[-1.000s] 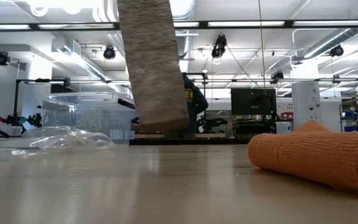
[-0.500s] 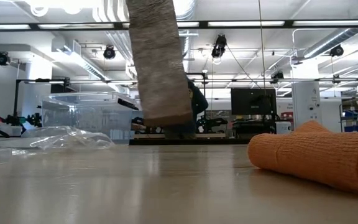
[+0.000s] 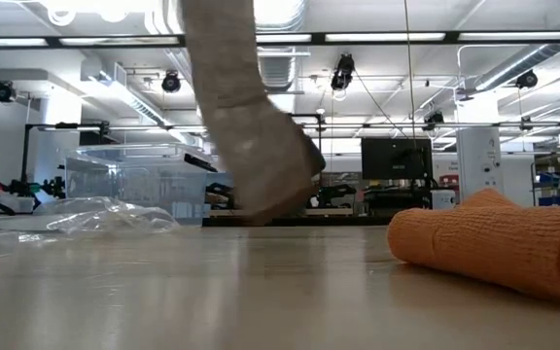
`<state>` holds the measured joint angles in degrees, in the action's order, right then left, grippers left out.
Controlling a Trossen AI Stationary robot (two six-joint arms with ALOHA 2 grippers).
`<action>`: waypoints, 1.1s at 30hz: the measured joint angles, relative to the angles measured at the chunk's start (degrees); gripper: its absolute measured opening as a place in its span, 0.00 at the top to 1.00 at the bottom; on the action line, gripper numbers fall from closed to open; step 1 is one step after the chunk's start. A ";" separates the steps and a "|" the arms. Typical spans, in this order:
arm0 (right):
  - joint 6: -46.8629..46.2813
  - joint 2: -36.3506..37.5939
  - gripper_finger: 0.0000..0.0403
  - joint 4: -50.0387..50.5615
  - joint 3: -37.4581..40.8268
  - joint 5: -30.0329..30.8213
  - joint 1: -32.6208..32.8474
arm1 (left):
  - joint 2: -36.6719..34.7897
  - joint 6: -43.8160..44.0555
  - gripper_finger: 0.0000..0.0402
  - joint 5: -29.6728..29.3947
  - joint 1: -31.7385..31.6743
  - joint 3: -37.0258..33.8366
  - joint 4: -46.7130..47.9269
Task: Roll bandage
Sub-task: Roll the brown bandage
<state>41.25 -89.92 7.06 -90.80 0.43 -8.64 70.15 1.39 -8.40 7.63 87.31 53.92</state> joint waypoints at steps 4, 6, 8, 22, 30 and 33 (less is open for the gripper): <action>-0.99 -0.18 0.99 6.17 0.26 0.08 -0.24 | -0.70 0.02 0.87 -1.25 -0.14 0.07 -0.47; -2.71 0.79 0.96 8.35 -0.52 -0.05 -0.02 | -0.89 0.22 0.87 -2.30 -0.08 0.09 -0.38; -5.48 2.73 0.90 7.44 -1.17 -0.03 0.62 | -0.98 0.36 0.87 -3.71 -0.06 0.09 -0.20; -14.68 -3.12 0.77 0.74 -1.40 -3.39 4.38 | 4.90 4.76 0.87 -22.41 -0.32 -0.13 -0.84; -10.33 -5.04 0.85 1.98 -1.51 5.16 4.11 | 6.65 3.75 0.87 -27.67 -0.28 -0.25 -0.49; -9.48 -3.86 0.91 5.69 -1.57 6.06 3.80 | 5.92 4.08 0.87 -27.34 -0.04 -0.31 -1.14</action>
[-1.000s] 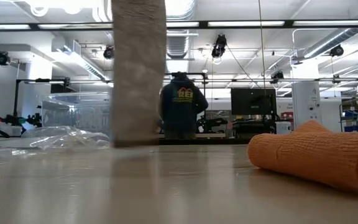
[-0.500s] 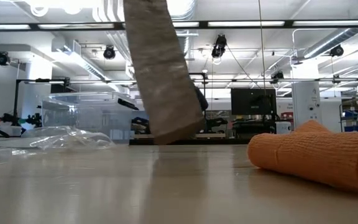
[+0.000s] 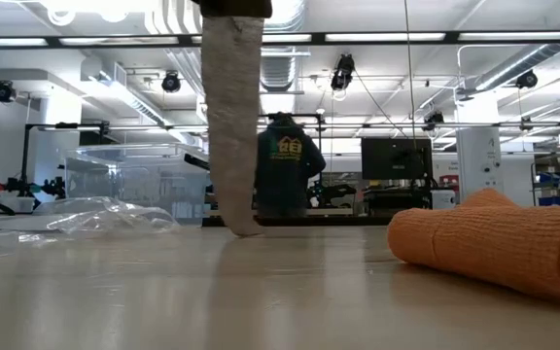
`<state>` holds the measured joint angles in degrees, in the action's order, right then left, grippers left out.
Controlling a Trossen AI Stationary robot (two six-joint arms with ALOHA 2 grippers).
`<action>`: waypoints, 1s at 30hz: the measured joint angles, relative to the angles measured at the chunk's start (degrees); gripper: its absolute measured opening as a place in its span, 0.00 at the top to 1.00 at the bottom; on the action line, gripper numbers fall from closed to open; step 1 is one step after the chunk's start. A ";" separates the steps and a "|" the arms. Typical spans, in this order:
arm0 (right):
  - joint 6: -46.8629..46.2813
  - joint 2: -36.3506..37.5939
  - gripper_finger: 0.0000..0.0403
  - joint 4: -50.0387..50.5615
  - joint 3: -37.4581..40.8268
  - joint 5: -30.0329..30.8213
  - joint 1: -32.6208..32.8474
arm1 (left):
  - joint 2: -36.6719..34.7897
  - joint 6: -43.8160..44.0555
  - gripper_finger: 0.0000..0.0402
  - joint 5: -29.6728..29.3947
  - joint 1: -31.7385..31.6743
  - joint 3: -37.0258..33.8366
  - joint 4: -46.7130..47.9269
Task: Roll bandage
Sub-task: Roll the brown bandage
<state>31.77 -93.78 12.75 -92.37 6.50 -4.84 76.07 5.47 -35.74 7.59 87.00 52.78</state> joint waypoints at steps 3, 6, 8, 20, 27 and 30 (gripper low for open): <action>0.37 1.41 0.98 2.96 -0.09 1.60 -0.72 | -1.46 0.40 0.87 -0.06 0.07 0.00 0.01; 0.38 2.62 0.99 6.18 -0.03 3.94 -1.31 | -1.73 1.03 0.87 -0.50 0.17 0.00 0.23; 0.39 3.42 0.98 6.83 0.07 4.21 -1.44 | -1.76 1.08 0.87 -0.60 0.18 0.00 0.28; 0.42 5.66 0.96 1.43 0.15 -9.14 0.04 | -1.36 1.49 0.87 0.04 0.27 -0.28 -0.67; 4.21 0.42 0.98 -0.11 0.19 2.36 0.26 | -1.38 2.44 0.87 -0.80 0.51 -0.44 -1.87; 6.41 -0.08 0.99 -0.06 0.11 8.44 -0.01 | -1.55 3.24 0.87 -1.35 0.65 -0.45 -2.32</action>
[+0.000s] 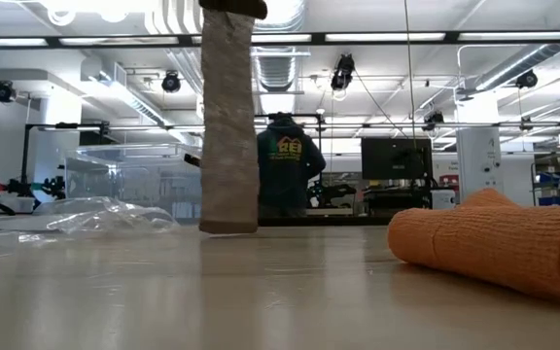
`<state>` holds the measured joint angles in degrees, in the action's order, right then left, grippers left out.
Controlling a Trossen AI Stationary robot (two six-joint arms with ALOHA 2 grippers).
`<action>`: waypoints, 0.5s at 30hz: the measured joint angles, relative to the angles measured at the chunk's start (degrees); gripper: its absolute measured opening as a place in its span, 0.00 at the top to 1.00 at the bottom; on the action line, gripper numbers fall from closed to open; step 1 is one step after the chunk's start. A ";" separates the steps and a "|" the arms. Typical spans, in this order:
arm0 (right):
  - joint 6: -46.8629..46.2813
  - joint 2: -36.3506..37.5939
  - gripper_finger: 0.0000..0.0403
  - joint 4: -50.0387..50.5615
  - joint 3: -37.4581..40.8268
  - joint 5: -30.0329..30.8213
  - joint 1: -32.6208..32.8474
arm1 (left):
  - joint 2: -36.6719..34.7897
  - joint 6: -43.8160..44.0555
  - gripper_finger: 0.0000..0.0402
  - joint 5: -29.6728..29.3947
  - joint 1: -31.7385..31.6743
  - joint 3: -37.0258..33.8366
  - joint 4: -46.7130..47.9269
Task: Roll bandage
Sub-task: Roll the brown bandage
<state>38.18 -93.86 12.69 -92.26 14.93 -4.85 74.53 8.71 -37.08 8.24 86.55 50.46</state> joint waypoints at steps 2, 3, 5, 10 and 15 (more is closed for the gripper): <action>-0.19 0.00 0.99 0.22 0.00 0.85 -0.36 | -0.22 -0.13 0.87 0.06 0.13 -0.01 -0.25; -0.40 0.01 0.99 0.30 -0.01 1.18 -0.54 | -0.29 -0.15 0.87 0.06 0.12 -0.01 -0.44; -0.47 0.45 1.00 1.52 -0.05 3.01 -0.90 | -0.29 -0.15 0.87 -0.26 0.12 -0.01 -0.49; -0.12 1.35 1.00 4.86 -0.03 7.47 -1.26 | -0.35 -0.04 0.87 -0.32 0.26 -0.01 -0.51; -2.37 1.71 1.00 7.76 0.14 5.09 -1.17 | -0.49 0.58 0.87 1.36 0.63 0.04 -0.99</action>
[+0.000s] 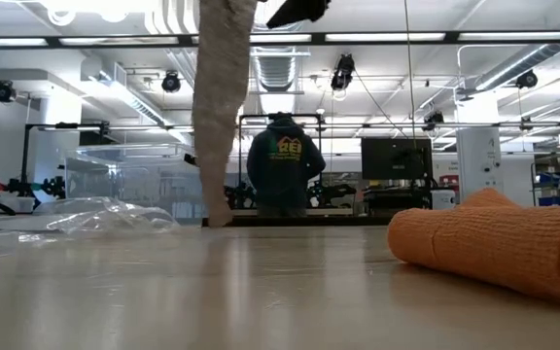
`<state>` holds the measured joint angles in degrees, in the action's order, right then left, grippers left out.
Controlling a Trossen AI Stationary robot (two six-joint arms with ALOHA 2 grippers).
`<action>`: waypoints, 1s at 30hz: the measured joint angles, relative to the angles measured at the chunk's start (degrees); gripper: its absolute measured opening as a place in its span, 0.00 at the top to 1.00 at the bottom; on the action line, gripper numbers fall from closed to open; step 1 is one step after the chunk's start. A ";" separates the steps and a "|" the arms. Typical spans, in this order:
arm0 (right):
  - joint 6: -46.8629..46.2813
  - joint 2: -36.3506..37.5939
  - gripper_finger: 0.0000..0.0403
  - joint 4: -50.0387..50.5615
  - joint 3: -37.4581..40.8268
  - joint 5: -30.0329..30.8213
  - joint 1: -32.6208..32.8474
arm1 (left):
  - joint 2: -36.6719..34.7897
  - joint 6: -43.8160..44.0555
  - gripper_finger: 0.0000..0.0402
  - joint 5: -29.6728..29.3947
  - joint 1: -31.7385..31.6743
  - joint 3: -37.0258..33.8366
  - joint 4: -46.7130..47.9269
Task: Roll bandage
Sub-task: Roll the brown bandage
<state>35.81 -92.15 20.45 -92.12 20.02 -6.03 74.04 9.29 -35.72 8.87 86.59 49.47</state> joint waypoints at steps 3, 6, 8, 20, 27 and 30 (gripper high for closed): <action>1.48 1.04 1.00 0.63 0.03 -0.16 2.14 | 0.02 0.45 0.87 -0.54 -0.24 0.00 0.39; 3.88 2.75 1.00 -0.16 0.03 2.27 3.75 | 0.02 0.95 0.87 -0.90 -0.11 0.00 1.04; 4.52 4.06 1.00 -1.39 0.00 2.04 4.93 | 0.04 1.30 0.87 -1.24 -0.28 0.00 0.87; 6.28 1.19 1.00 -3.30 -0.08 -6.60 4.10 | 0.07 -0.95 0.87 -1.38 0.11 0.00 -1.32; 5.90 -0.47 1.00 0.25 -0.22 -5.62 3.16 | 0.17 -2.77 0.87 -1.84 0.61 -0.17 -1.50; 4.00 -0.76 1.00 3.35 0.15 -5.23 2.96 | -0.11 -2.70 0.87 -0.86 0.78 0.02 -4.00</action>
<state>39.81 -92.91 23.80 -91.98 14.79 -3.07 73.93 6.59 -36.58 9.65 86.61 45.47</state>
